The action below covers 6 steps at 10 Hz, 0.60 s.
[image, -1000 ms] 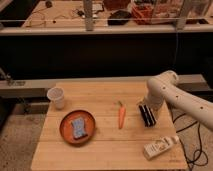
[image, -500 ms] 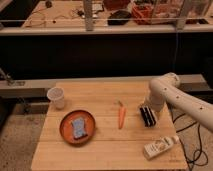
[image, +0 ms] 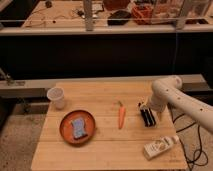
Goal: Place the eraser in the ceramic cup
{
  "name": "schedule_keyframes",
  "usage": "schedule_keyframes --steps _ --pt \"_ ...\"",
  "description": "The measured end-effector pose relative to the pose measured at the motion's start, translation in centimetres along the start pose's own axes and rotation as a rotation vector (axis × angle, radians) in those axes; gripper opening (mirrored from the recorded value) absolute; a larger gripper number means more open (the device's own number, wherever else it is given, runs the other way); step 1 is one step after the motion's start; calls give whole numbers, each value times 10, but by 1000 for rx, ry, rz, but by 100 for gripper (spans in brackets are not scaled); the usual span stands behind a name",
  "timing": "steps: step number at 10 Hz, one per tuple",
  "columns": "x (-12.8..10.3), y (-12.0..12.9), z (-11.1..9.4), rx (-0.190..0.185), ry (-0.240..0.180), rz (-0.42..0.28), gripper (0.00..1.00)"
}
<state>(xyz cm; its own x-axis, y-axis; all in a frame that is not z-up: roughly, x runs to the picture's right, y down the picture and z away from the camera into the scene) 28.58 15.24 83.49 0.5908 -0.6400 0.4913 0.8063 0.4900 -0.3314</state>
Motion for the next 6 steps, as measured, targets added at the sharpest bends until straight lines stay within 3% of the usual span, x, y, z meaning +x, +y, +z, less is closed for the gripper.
schedule_keyframes --steps 6 --pt "-1 5 22 -14 -18 -83 80"
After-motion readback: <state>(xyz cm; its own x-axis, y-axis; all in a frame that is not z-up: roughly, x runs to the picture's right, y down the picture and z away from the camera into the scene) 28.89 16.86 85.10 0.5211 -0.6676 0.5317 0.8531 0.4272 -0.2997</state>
